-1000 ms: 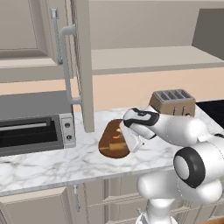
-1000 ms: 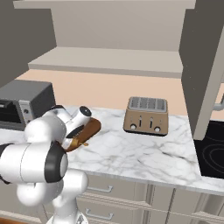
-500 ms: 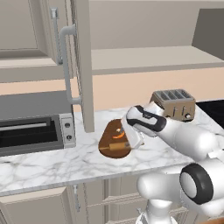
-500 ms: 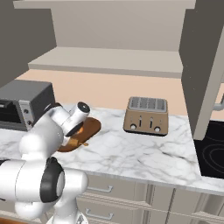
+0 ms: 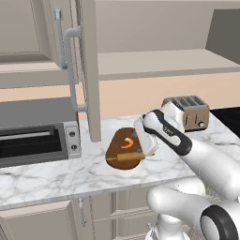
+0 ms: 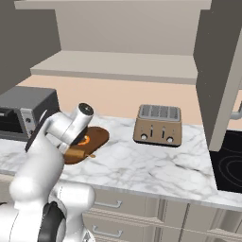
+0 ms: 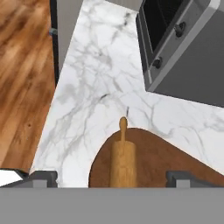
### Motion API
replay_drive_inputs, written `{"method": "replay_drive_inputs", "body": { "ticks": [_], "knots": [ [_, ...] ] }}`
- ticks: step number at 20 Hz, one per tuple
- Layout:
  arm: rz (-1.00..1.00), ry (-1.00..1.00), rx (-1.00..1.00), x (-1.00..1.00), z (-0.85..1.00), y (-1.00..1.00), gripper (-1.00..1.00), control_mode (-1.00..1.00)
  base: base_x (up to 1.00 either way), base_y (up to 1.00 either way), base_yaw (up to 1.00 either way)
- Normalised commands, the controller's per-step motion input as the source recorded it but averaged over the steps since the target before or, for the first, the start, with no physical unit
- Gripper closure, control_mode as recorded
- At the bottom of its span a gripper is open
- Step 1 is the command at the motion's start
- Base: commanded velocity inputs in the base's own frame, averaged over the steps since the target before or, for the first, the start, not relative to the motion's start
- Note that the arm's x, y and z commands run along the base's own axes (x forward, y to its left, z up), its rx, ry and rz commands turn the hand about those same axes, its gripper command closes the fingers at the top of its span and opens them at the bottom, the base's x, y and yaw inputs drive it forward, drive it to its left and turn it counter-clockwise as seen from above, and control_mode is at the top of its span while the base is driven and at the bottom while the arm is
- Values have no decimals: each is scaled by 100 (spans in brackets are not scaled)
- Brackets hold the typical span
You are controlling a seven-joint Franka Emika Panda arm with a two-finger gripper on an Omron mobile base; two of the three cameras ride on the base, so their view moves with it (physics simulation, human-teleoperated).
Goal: Open the cabinet, retrieve the rolling pin, and place it next to the meat on the cutting board to prepare for tenderizing.
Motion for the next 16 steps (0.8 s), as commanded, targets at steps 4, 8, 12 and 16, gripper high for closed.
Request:
{"method": "replay_drive_inputs", "body": {
  "ticks": [4,8,12,16],
  "knots": [
    [-9,0,4,-79,42,-8,-100,-100,0,0,0],
    [-12,0,3,-86,47,-19,-100,-100,0,0,0],
    [-13,0,1,-89,35,-15,-100,-100,0,0,0],
    [-11,2,0,-49,15,-3,-100,-100,0,0,0]
  ]
}}
